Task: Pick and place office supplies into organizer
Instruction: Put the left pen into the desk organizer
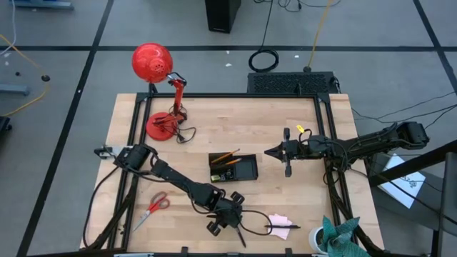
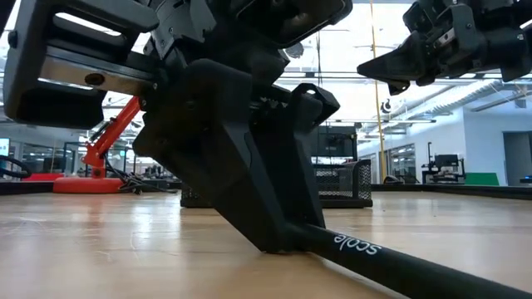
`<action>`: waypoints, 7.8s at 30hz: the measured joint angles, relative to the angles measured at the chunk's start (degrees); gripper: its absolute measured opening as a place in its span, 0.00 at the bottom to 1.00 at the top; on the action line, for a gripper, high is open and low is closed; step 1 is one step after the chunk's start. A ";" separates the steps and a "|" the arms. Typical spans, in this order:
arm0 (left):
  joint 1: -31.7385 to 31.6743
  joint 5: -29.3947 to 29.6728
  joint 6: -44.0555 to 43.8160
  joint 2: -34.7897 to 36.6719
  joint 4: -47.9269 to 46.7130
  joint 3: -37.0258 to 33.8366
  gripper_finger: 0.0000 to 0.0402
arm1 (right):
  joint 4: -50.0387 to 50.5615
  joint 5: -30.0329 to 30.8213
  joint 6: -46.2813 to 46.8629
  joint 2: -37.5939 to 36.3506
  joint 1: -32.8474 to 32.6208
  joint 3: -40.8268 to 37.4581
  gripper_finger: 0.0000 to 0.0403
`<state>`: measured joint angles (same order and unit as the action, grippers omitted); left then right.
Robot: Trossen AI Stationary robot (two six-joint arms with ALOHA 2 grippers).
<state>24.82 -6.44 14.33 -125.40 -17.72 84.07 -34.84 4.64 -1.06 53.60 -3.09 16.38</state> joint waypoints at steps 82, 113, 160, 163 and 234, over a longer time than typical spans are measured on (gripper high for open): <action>-4.79 61.25 28.82 9.82 -72.21 27.85 0.05 | 1.12 0.00 0.37 0.00 0.00 -0.02 0.00; -3.04 66.19 38.67 23.26 -67.47 1.79 0.05 | 1.29 0.05 2.99 2.04 0.00 -0.04 0.00; -2.93 65.59 46.34 12.11 -51.65 -1.01 0.28 | -6.96 2.58 4.04 11.26 0.00 -0.04 0.00; -2.89 65.59 44.70 12.11 -51.67 -1.01 0.33 | -6.96 2.58 4.04 11.26 0.00 -0.04 0.00; -4.14 57.01 -42.69 41.44 48.48 -57.55 0.71 | -6.65 -0.28 4.31 11.23 -0.02 -0.04 0.01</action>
<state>20.68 50.58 -28.36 -83.96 30.76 26.52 -41.50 4.36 3.25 64.84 -3.11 16.34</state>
